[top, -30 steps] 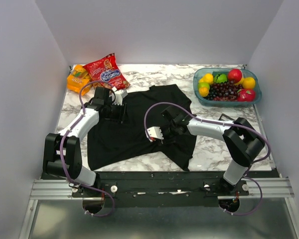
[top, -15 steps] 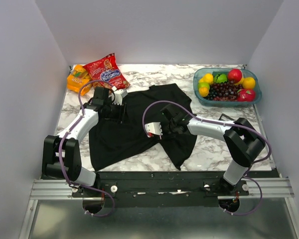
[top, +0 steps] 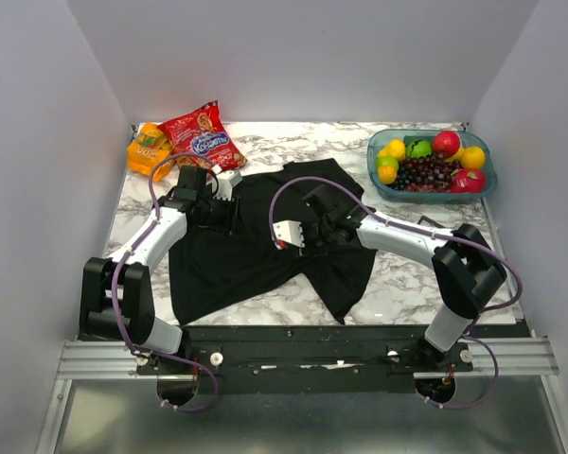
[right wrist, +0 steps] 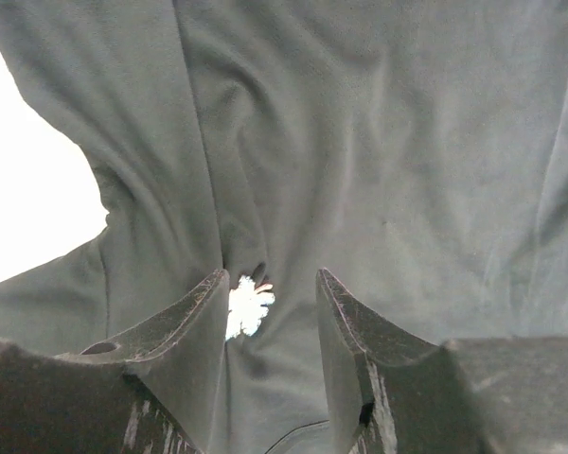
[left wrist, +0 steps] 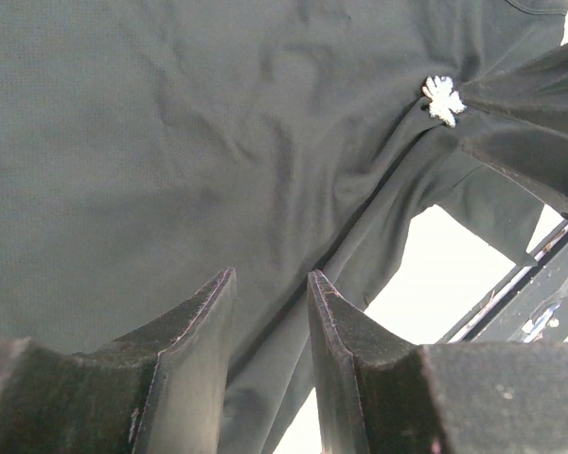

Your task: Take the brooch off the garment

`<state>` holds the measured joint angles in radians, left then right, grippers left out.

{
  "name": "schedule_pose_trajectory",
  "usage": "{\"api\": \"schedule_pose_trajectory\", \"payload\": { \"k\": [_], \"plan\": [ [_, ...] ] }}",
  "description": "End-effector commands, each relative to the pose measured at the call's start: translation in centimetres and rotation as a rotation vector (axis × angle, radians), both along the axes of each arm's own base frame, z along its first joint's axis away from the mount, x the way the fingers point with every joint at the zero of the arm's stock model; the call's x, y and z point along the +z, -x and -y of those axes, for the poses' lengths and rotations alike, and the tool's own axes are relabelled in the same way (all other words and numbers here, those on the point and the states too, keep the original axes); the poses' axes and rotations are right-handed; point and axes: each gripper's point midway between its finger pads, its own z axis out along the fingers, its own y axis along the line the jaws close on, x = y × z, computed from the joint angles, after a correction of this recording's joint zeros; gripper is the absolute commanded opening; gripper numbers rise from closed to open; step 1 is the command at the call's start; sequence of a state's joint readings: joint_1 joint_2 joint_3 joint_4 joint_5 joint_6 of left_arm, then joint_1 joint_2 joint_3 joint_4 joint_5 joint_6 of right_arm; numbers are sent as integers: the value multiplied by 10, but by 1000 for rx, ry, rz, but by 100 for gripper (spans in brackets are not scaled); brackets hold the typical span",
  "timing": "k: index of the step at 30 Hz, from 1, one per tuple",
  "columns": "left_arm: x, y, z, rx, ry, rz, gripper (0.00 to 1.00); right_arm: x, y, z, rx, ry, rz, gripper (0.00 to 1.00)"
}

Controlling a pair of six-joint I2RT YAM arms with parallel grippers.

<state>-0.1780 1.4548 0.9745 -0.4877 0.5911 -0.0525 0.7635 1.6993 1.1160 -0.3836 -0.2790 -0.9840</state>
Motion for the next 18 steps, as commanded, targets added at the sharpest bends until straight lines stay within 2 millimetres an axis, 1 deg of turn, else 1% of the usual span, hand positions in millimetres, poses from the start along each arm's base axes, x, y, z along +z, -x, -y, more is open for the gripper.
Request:
{"api": "schedule_pose_trajectory", "payload": {
  "k": [1, 2, 6, 11, 12, 15, 18],
  "plan": [
    [8, 1, 0, -9, 7, 33, 44, -10, 0, -1, -22, 12, -56, 50],
    [8, 1, 0, -9, 7, 33, 45, -16, -2, 1, -38, 31, -60, 50],
    [8, 0, 0, -7, 5, 35, 45, -26, -9, 9, -83, 82, -51, 50],
    [6, -1, 0, -5, 6, 32, 45, -26, -6, 12, -106, 83, -65, 51],
    [7, -2, 0, -4, 7, 33, 45, -30, -6, 15, -116, 94, -69, 51],
    [8, -4, 1, -3, 7, 32, 45, -33, -12, 21, -157, 126, -48, 51],
    [8, -5, 1, -3, 5, 28, 45, -32, -14, 25, -168, 141, -34, 51]
  ]
}}
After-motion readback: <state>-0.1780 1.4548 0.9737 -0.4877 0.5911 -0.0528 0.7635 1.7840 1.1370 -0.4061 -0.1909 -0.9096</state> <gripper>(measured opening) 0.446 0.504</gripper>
